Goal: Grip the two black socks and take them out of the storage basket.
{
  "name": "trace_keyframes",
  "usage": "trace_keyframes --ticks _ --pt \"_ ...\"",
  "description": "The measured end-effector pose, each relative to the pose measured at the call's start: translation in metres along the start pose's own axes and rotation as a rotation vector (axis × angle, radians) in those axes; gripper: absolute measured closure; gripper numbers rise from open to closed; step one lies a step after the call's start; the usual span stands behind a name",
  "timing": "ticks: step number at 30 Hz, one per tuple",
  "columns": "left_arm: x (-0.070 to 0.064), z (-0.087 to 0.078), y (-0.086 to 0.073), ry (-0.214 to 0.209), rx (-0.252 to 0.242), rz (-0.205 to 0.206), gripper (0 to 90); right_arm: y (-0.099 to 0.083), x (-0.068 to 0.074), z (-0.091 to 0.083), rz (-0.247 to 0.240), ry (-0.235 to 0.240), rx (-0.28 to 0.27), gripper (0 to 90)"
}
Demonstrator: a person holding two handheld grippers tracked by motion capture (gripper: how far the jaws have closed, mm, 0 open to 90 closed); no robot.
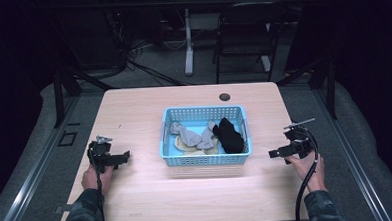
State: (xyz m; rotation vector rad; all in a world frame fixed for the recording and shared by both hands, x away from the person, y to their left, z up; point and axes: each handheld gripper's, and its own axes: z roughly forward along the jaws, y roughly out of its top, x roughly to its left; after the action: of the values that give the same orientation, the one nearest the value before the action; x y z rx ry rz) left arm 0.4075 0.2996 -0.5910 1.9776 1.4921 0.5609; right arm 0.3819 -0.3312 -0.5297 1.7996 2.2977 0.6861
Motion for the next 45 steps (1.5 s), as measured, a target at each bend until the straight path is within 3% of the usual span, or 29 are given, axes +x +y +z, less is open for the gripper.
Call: trace_keyframes --ticks 7,11,21,45 --pt "0.000 0.000 0.000 0.000 0.000 0.000 0.3 0.001 0.000 -0.002 -0.003 -0.003 0.000 2.7" --pt "0.000 0.000 0.000 0.001 -0.003 -0.001 0.3 0.001 0.002 0.000 0.011 0.014 -0.027 2.7" --pt "0.000 0.000 0.000 0.000 0.000 0.000 0.3 0.004 0.002 -0.009 -0.008 0.003 -0.021 2.7" --pt "0.000 0.000 0.000 0.000 0.002 0.003 0.3 0.033 0.037 -0.035 -0.066 0.032 -0.120 2.5"
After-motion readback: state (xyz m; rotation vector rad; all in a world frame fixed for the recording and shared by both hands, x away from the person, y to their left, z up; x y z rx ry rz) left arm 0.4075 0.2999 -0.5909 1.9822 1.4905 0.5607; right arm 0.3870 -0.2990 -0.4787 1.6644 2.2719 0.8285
